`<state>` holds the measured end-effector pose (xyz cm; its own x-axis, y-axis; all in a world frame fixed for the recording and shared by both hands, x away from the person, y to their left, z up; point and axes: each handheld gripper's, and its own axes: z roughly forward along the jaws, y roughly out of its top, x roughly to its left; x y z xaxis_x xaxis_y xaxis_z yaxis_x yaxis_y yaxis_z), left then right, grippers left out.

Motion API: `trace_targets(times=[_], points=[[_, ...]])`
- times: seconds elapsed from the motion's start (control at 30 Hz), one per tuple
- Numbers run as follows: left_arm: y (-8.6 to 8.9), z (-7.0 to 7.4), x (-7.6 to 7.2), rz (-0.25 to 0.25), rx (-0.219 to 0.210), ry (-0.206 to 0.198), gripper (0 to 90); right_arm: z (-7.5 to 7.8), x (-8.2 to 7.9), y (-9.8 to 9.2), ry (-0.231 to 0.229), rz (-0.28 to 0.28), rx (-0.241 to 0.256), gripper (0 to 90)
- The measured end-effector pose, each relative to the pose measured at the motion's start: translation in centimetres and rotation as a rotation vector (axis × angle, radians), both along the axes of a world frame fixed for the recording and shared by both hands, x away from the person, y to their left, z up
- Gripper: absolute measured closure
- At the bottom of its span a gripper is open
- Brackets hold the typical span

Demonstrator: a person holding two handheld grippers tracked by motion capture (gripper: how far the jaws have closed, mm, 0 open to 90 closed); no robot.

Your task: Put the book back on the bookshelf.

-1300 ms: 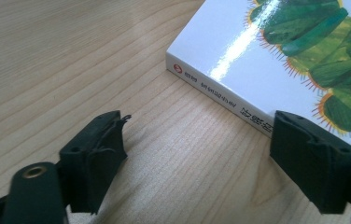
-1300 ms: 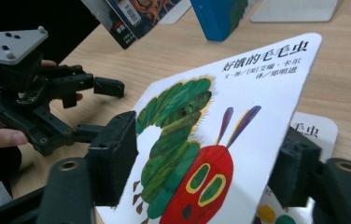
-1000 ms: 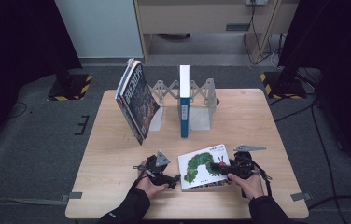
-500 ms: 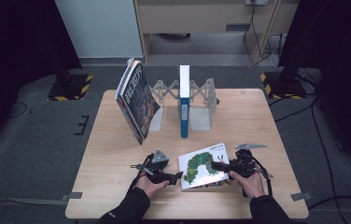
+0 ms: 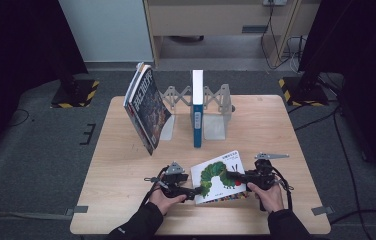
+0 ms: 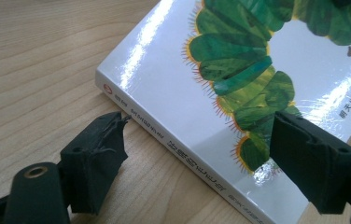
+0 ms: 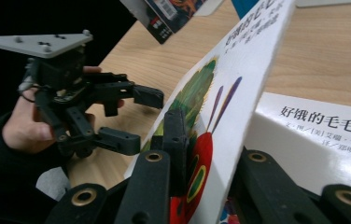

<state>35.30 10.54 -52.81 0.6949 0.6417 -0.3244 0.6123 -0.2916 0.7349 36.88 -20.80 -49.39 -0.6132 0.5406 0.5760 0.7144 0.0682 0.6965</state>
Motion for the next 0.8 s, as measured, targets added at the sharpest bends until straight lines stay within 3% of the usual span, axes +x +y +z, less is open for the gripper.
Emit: trace_targets(times=[0.2, 0.57, 0.8], points=[[0.0, -0.2, 0.2, -0.012, -0.044, 0.02, 14.4, 0.5, -0.3, 0.1, -0.043, 0.026, 0.02, 81.6], [-0.4, -1.0, 0.5, -0.066, -0.093, 0.047, 5.6, 0.8, -0.5, 0.2, -0.074, 0.05, 0.036, 83.0], [-0.4, -1.0, 0.5, -0.068, -0.078, 0.039, 6.7, 0.5, -0.3, 0.2, -0.082, 0.035, -0.017, 79.8]])
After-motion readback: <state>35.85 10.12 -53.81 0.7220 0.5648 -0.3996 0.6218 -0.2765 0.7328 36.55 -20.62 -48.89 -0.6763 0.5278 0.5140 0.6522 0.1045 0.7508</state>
